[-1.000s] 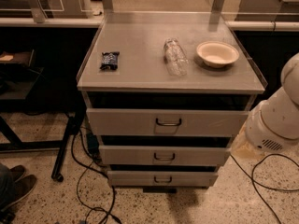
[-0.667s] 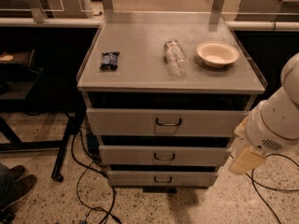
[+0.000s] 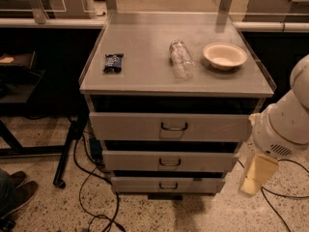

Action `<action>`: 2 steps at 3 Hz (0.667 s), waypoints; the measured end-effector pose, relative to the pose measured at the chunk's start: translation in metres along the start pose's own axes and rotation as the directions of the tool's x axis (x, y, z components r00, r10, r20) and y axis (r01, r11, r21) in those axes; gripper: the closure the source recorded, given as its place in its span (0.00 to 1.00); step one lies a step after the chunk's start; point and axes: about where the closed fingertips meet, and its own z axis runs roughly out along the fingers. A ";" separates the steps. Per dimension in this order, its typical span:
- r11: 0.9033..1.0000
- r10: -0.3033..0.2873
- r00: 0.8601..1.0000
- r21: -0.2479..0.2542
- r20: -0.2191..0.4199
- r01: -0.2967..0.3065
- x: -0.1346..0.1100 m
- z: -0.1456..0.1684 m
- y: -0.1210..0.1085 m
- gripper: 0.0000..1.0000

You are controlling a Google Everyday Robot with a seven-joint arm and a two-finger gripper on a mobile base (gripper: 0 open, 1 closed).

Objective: Open middle drawer

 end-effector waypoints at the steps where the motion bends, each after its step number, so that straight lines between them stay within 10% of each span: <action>1: 0.999 -0.008 1.000 -0.038 0.008 0.008 0.004 0.022 0.013 0.00; 2: 0.994 -0.003 1.000 -0.106 0.022 0.006 0.015 0.073 0.031 0.00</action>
Offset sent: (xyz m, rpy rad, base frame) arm -0.0271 0.0079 -0.1495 0.1086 0.1639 0.0384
